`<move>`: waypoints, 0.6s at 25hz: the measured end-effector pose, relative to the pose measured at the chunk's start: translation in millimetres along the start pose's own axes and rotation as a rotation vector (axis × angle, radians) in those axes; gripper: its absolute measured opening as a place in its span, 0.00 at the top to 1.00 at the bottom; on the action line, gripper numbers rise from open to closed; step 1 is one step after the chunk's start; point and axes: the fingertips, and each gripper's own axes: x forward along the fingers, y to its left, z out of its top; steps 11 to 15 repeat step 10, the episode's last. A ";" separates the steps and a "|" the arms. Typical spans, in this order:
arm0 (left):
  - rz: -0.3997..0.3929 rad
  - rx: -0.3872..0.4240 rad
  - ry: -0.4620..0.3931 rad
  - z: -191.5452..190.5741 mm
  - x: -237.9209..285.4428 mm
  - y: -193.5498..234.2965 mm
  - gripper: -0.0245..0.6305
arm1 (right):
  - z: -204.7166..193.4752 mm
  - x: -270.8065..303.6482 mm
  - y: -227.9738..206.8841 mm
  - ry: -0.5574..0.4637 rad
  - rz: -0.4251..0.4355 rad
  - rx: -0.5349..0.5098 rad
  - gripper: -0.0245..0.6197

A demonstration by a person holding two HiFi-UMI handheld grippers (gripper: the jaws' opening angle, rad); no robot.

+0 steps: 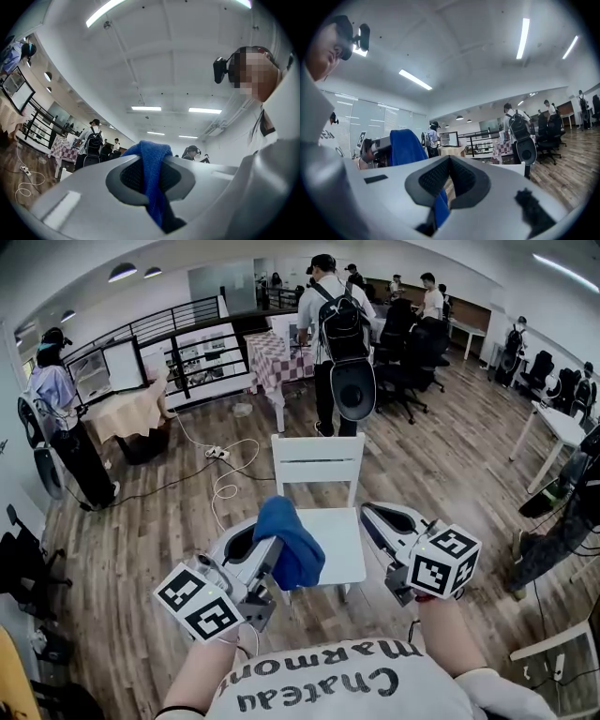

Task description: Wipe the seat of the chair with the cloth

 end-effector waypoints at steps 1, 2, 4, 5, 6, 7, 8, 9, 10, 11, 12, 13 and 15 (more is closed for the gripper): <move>0.004 0.003 -0.004 -0.3 0.6 -1.4 0.91 | 0.0 -1.9 -0.8 -0.001 0.001 0.001 0.94; 0.007 0.006 -0.006 -0.7 0.9 -2.6 0.91 | -0.2 -3.6 -1.5 -0.002 0.003 0.002 0.94; 0.009 0.008 -0.009 -1.1 1.1 -4.0 0.91 | -0.2 -5.3 -2.5 -0.005 0.003 0.005 0.94; 0.008 0.007 -0.008 -1.0 0.4 -4.1 0.91 | -0.1 -5.4 -1.9 -0.006 0.003 0.006 0.94; 0.008 0.004 -0.007 -0.7 -1.1 -4.0 0.91 | -0.3 -5.3 -0.3 -0.006 0.003 0.008 0.94; 0.009 0.001 -0.005 -0.4 -3.0 -4.0 0.91 | -0.7 -5.3 1.9 -0.005 0.003 0.010 0.94; 0.010 -0.004 -0.004 0.3 -5.1 -4.2 0.91 | -0.8 -5.4 4.4 -0.004 0.003 0.011 0.94; 0.011 -0.008 -0.004 1.2 -7.2 -4.4 0.91 | -0.7 -5.6 6.8 -0.003 0.004 0.012 0.94; 0.012 -0.012 -0.004 2.2 -9.3 -4.6 0.91 | -0.5 -5.8 9.3 -0.002 0.004 0.013 0.94; 0.012 -0.012 -0.004 2.2 -9.3 -4.6 0.91 | -0.5 -5.8 9.3 -0.002 0.004 0.013 0.94; 0.012 -0.012 -0.004 2.2 -9.3 -4.6 0.91 | -0.5 -5.8 9.3 -0.002 0.004 0.013 0.94; 0.012 -0.012 -0.004 2.2 -9.3 -4.6 0.91 | -0.5 -5.8 9.3 -0.002 0.004 0.013 0.94; 0.012 -0.012 -0.004 2.2 -9.3 -4.6 0.91 | -0.5 -5.8 9.3 -0.002 0.004 0.013 0.94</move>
